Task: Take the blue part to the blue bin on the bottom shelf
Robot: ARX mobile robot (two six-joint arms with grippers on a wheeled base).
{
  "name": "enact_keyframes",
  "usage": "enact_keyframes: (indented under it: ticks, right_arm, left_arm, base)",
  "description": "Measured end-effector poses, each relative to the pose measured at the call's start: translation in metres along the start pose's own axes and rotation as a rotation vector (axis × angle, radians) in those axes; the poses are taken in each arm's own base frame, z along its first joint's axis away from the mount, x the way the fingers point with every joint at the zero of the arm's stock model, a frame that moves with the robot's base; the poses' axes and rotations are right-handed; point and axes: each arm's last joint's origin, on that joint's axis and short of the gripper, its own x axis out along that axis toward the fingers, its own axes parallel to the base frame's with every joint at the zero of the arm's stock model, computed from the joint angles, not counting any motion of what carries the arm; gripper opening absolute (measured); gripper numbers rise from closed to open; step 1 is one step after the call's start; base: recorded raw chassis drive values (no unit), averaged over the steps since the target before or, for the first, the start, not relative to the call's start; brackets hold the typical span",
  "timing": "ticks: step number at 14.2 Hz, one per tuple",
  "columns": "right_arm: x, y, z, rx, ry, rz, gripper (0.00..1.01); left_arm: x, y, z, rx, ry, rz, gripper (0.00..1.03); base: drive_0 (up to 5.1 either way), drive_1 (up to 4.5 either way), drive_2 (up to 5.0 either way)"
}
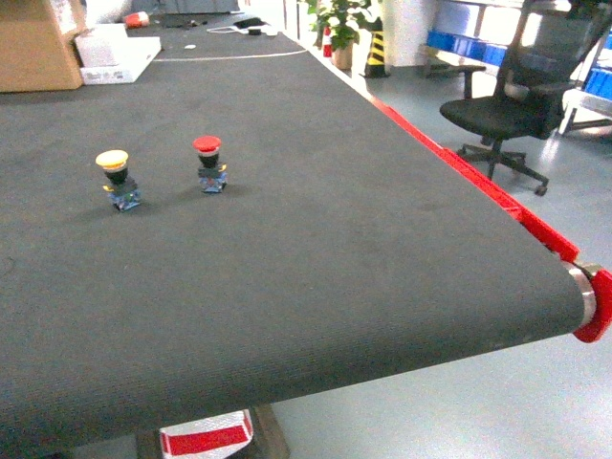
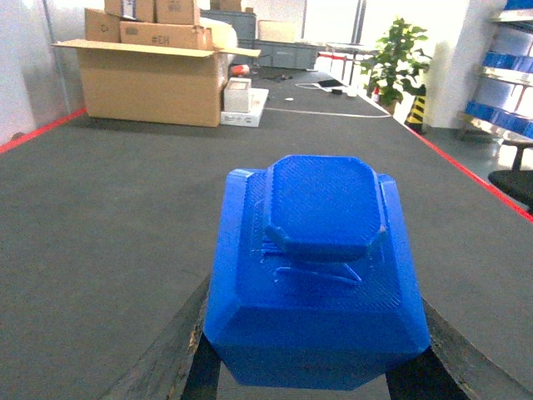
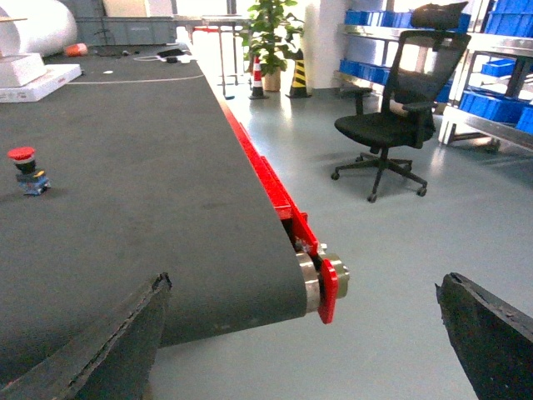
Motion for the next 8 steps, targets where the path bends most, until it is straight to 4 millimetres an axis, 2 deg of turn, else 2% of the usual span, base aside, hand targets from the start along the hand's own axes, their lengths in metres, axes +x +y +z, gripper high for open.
enact_keyframes:
  ticks: [8]
  right_arm:
    - [0.0,0.0,0.0,0.0,0.0,0.0,0.98]
  left_arm:
    - [0.0,0.0,0.0,0.0,0.0,0.0,0.43]
  base:
    - [-1.6,-1.63,-1.6]
